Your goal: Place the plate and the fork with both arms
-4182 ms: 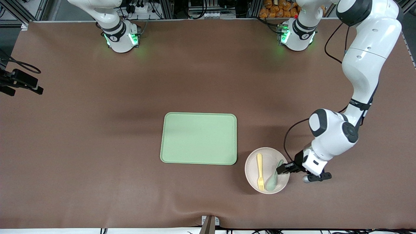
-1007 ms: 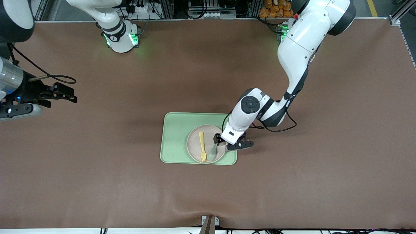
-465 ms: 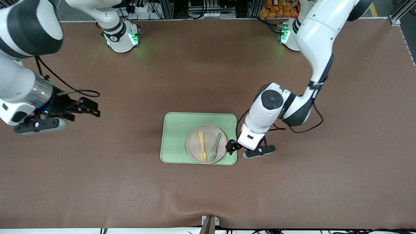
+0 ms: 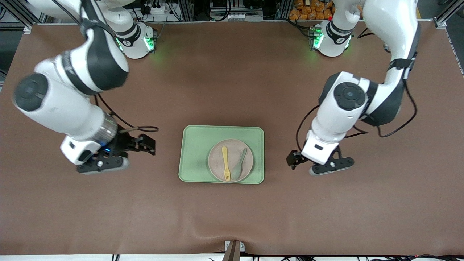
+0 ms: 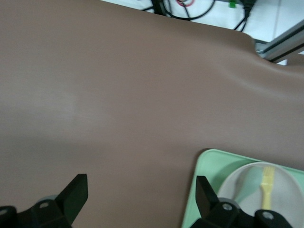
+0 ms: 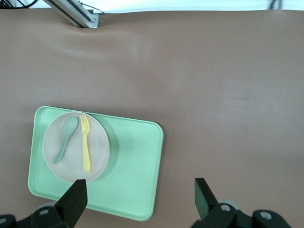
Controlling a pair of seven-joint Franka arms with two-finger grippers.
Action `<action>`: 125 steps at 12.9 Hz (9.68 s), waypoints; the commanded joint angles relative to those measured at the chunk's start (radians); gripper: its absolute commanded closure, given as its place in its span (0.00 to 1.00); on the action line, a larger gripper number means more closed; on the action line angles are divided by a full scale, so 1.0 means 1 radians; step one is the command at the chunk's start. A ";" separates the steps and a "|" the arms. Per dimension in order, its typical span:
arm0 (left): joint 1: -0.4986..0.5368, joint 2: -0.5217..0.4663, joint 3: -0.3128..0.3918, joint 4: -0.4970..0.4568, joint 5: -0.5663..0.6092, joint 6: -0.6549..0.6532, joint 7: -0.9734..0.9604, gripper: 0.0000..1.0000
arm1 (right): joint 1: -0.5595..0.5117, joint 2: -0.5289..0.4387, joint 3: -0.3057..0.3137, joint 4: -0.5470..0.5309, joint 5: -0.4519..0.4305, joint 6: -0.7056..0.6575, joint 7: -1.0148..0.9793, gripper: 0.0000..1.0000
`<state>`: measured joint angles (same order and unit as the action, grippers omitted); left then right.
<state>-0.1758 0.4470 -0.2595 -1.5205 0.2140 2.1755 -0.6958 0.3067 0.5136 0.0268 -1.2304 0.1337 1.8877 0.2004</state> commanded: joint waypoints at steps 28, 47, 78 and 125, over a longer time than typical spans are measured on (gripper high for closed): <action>0.067 -0.495 0.250 -0.009 -0.208 -0.717 0.662 0.00 | 0.292 0.480 -0.016 0.161 -0.080 0.361 0.269 0.34; 0.067 -0.499 0.217 0.014 -0.200 -0.737 0.714 0.00 | 0.333 0.545 -0.027 0.157 -0.149 0.409 0.271 0.45; 0.071 -0.499 0.226 0.017 -0.212 -0.726 0.707 0.00 | 0.170 0.283 -0.007 -0.207 -0.085 0.352 0.128 0.90; 0.071 -0.498 0.236 0.017 -0.211 -0.726 0.705 0.00 | -0.313 -0.417 -0.019 -0.216 -0.062 -0.312 -0.070 0.00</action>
<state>-0.1054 -0.0349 -0.0290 -1.4987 0.0210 1.4532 0.0030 0.0167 0.2121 0.0000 -1.3140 0.0623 1.5611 0.1497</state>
